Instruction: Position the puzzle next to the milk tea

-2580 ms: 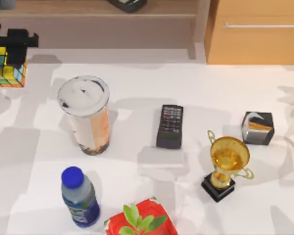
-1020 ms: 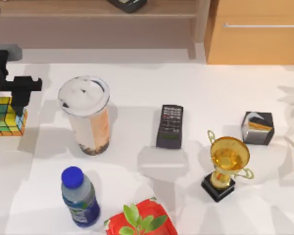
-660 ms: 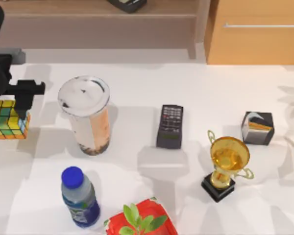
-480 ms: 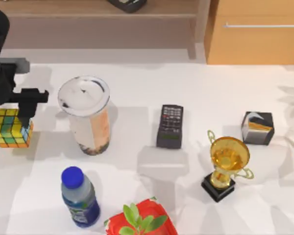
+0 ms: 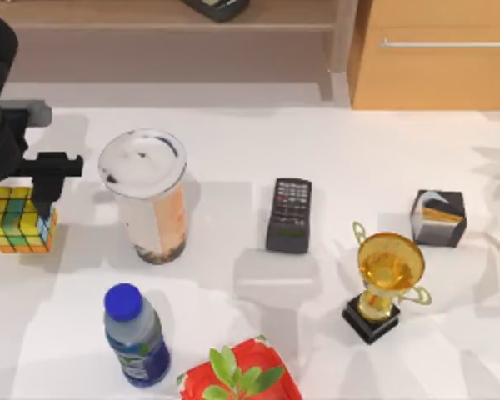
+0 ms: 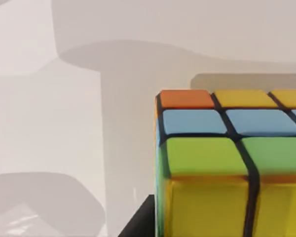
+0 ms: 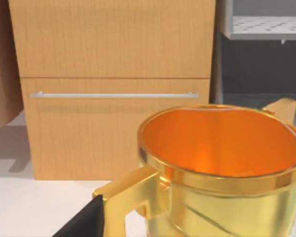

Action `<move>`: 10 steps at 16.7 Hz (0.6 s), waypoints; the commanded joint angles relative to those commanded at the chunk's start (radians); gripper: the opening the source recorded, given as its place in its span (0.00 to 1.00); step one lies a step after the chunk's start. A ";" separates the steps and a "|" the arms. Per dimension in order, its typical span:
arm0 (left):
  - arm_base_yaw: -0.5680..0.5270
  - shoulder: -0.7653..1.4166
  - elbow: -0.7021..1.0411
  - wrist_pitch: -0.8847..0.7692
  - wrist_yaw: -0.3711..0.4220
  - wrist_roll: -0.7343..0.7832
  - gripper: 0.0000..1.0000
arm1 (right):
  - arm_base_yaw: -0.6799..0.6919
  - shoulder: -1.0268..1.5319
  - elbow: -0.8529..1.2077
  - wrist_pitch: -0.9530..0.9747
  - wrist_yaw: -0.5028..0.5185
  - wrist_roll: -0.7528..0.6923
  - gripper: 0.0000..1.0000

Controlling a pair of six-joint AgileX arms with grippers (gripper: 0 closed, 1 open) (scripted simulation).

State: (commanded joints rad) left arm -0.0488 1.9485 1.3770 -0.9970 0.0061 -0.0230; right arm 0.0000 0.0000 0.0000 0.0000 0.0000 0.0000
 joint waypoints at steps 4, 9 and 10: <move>0.000 0.000 0.000 0.000 0.000 0.000 0.60 | 0.000 0.000 0.000 0.000 0.000 0.000 1.00; 0.000 0.000 0.000 0.000 0.000 0.000 0.98 | 0.000 0.000 0.000 0.000 0.000 0.000 1.00; 0.000 0.000 0.000 0.000 0.000 0.000 1.00 | 0.000 0.000 0.000 0.000 0.000 0.000 1.00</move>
State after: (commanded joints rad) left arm -0.0488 1.9485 1.3770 -0.9970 0.0061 -0.0230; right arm 0.0000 0.0000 0.0000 0.0000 0.0000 0.0000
